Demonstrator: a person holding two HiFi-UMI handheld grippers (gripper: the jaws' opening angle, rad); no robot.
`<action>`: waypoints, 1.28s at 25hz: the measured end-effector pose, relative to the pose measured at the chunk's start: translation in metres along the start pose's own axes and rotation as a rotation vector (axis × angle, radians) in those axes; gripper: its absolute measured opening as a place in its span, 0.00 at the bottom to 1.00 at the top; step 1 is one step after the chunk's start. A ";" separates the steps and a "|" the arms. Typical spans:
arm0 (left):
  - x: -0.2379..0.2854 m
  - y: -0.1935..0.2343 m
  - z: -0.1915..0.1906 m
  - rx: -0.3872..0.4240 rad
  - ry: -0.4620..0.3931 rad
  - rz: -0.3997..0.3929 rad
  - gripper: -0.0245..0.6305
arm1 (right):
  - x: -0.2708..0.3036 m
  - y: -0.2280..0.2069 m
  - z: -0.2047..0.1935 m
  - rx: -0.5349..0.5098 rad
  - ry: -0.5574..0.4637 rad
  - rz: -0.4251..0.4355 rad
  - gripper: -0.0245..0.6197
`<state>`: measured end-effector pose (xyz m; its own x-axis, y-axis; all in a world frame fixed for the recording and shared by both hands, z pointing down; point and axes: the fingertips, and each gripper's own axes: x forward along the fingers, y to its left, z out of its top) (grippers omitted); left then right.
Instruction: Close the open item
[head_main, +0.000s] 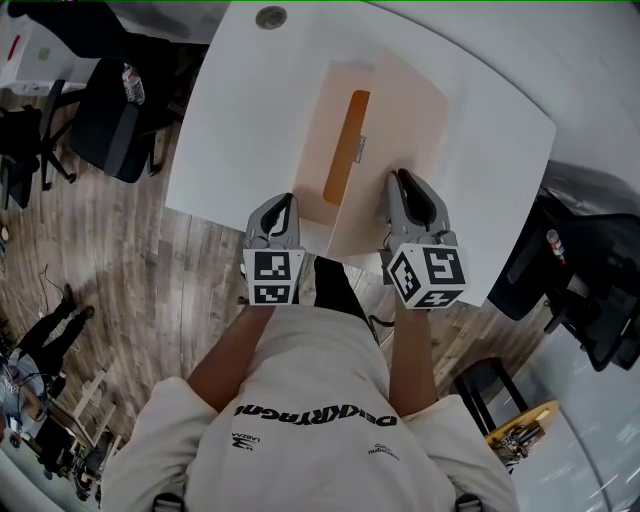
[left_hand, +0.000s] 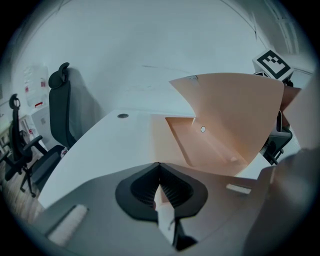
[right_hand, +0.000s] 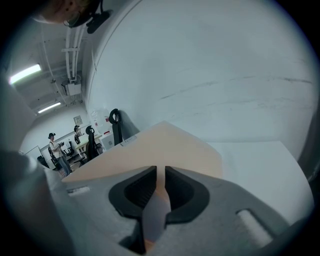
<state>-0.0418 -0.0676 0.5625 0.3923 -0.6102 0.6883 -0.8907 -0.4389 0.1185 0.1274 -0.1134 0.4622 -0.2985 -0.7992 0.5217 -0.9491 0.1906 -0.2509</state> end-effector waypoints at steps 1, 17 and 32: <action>0.001 -0.001 -0.002 -0.003 0.008 -0.002 0.04 | 0.001 -0.001 -0.001 0.000 0.004 0.002 0.11; 0.005 0.006 -0.013 -0.048 0.033 -0.050 0.07 | 0.016 0.009 -0.005 -0.015 0.030 0.011 0.10; 0.007 0.005 -0.011 -0.095 0.016 -0.155 0.05 | 0.044 0.023 -0.018 -0.015 0.076 0.053 0.11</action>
<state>-0.0456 -0.0666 0.5758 0.5237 -0.5292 0.6676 -0.8377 -0.4624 0.2906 0.0903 -0.1343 0.4940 -0.3548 -0.7425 0.5681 -0.9328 0.2406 -0.2682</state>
